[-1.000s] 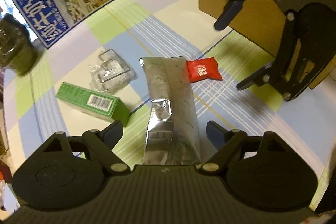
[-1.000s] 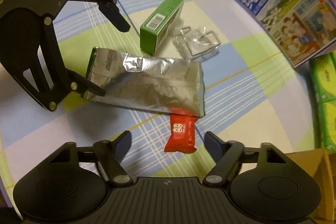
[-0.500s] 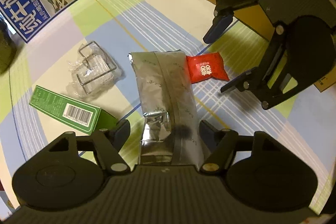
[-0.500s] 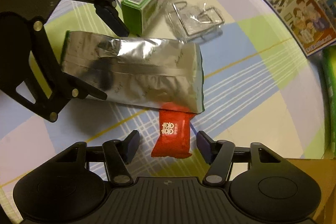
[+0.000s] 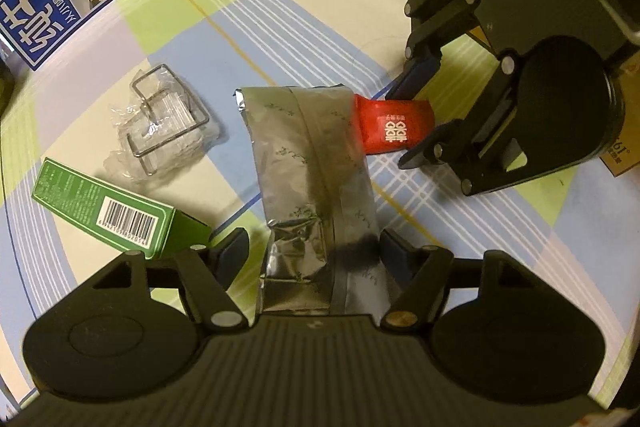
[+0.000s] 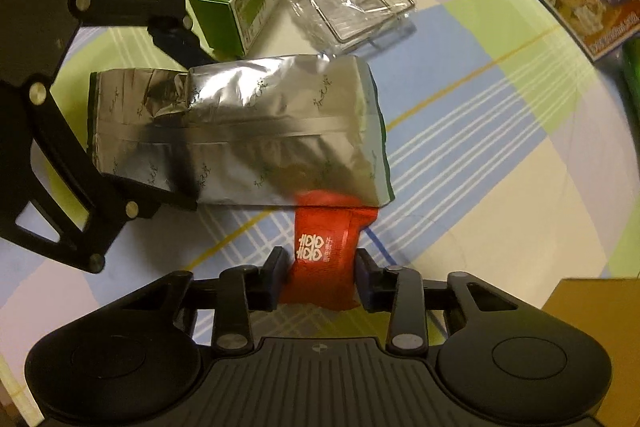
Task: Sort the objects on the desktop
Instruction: 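Grasp the silver foil pouch with the left tool while the right tool grasps the red candy packet, then lift the foil pouch and red packet with both tools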
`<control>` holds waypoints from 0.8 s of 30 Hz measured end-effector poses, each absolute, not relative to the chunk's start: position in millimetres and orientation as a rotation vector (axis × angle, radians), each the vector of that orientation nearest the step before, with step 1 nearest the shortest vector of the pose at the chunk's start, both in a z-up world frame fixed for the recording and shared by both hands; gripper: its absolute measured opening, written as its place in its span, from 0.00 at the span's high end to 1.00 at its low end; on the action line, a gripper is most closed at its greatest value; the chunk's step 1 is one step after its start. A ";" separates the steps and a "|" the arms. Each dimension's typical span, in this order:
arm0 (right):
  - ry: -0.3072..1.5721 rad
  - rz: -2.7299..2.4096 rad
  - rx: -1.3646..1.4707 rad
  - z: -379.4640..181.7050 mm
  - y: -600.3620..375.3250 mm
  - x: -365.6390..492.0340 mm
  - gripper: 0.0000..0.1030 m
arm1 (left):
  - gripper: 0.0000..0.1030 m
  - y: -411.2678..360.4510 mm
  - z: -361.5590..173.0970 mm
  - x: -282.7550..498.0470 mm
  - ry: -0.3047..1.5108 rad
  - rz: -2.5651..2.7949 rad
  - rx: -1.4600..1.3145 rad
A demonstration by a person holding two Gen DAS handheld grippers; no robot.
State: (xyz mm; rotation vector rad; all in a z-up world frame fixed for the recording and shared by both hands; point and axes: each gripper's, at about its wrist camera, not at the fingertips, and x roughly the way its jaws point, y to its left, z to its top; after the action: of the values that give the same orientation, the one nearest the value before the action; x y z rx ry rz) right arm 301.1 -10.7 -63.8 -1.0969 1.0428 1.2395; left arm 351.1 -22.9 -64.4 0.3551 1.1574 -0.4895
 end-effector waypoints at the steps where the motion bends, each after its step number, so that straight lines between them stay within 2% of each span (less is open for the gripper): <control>1: 1.055 1.232 -1.083 -63.3 -11.7 302.2 0.71 | 0.34 -23.9 -65.1 351.0 1.161 -0.489 0.356; 2: 1.061 1.225 -1.077 -62.9 -12.4 302.5 0.74 | 0.35 -24.8 -65.9 350.7 1.163 -0.490 0.357; 8: 1.102 1.178 -1.041 -59.7 -19.0 300.1 0.76 | 0.51 -29.1 -65.3 348.9 1.178 -0.472 0.345; 12: 1.168 1.144 -0.979 -57.7 -29.4 295.4 0.77 | 0.56 -28.6 -62.7 343.1 1.199 -0.436 0.312; 24: 1.285 1.083 -0.869 -47.5 -87.0 226.9 0.77 | 0.61 -33.6 -52.9 260.2 1.269 -0.398 0.229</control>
State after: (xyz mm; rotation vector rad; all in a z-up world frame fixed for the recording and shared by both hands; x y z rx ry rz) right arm 226.9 -87.0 -47.5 -0.8693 1.2850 1.0831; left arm 260.2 -33.6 -52.9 0.2292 1.2691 -0.3984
